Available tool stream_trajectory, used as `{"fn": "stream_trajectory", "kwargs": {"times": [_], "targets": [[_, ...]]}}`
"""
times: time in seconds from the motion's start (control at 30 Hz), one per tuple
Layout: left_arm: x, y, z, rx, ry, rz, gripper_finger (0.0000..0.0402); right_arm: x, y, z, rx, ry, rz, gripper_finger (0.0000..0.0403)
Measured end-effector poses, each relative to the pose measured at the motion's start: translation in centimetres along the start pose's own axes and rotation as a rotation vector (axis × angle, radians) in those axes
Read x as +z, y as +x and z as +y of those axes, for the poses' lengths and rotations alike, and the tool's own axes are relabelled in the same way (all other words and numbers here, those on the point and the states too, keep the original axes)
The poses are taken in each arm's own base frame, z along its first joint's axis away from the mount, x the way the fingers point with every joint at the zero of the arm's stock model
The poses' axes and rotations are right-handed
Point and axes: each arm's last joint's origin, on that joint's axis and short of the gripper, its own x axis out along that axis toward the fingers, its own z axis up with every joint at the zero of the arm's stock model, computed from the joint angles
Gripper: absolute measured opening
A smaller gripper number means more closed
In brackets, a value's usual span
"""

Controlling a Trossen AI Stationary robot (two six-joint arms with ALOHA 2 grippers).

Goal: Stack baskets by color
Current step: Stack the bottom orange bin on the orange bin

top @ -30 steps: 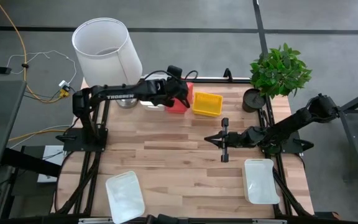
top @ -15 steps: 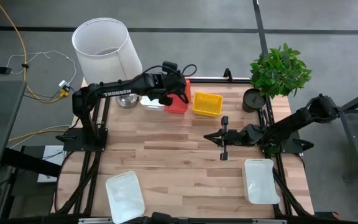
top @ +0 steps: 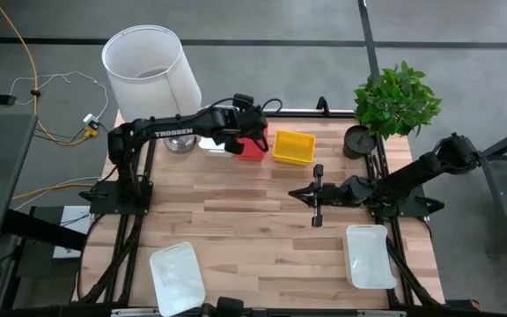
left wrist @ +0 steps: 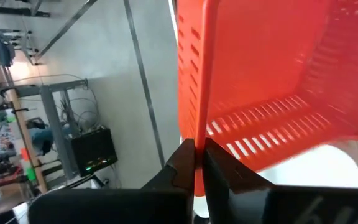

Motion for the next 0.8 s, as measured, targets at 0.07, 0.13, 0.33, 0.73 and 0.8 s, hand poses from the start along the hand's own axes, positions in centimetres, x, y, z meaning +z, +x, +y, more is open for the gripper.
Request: {"fn": "stream_trajectory", "kwargs": {"times": [0.07, 0.13, 0.33, 0.73, 0.8], "targets": [[0.0, 0.1, 0.0, 0.020, 0.016, 0.019, 0.0000, 0.0, 0.0, 0.0, 0.000, 0.000, 0.001, 0.0000], [0.1, 0.0, -0.1, 0.048, 0.035, 0.044, 0.0000, 0.0, 0.0, 0.0, 0.000, 0.000, 0.001, 0.0000], [-0.2, -0.3, -0.3, 0.055, 0.094, 0.091, 0.0000, 0.0, 0.0, 0.0, 0.000, 0.000, 0.001, 0.0000], [0.7, -1.7, -0.7, 0.073, 0.175, 0.070, 0.0000, 0.0, 0.0, 0.0, -0.001, -0.006, 0.001, 0.0000], [0.8, -2.0, -0.8, 0.070, 0.195, 0.067, 0.0000, 0.0, 0.0, 0.0, -0.001, -0.006, 0.001, 0.0000]]}}
